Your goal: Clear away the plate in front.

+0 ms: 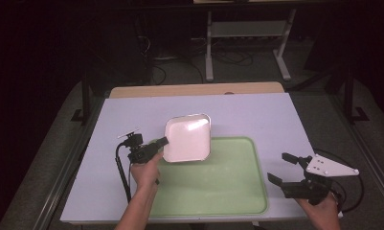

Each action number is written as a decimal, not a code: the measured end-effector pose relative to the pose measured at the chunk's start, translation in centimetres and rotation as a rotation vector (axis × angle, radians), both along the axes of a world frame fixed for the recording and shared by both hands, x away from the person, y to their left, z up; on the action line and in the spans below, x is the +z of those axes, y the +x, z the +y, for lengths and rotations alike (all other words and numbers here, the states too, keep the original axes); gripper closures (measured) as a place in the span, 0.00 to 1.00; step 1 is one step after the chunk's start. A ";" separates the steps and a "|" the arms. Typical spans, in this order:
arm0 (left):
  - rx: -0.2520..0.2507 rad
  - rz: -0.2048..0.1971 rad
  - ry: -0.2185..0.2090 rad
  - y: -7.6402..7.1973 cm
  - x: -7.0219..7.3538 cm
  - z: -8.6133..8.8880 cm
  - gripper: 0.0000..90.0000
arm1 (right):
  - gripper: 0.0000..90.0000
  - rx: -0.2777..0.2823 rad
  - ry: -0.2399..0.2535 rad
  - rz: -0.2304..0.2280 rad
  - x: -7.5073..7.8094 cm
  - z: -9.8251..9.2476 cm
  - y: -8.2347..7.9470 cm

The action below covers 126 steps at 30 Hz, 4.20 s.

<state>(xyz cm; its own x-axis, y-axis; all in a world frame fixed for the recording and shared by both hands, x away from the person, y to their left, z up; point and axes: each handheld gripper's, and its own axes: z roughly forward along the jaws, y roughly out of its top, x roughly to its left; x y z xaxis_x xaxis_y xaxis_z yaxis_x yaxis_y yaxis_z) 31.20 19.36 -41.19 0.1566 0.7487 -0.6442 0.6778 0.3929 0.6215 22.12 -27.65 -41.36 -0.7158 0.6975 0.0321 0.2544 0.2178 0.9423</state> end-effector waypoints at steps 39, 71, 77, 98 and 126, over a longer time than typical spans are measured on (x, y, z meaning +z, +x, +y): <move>-0.013 0.057 0.094 -5.3 -3.0 -1.9 0.98 | 0.15 0.012 -0.005 0.003 -0.1 0.6 0.0; -0.011 0.132 0.230 -5.4 -4.3 -3.1 0.97 | 0.15 0.017 -0.013 0.002 -0.1 0.8 0.1; -0.022 0.127 0.192 -5.8 -4.1 -2.9 0.88 | 0.15 0.016 -0.013 0.000 -0.1 0.7 0.1; -0.042 0.130 0.157 -7.3 -4.0 -2.7 0.91 | 0.15 0.027 -0.013 0.006 -0.1 0.9 0.3; -0.068 0.066 0.224 -8.0 -3.5 -2.6 0.86 | 0.15 0.020 -0.022 0.001 -0.1 0.9 0.2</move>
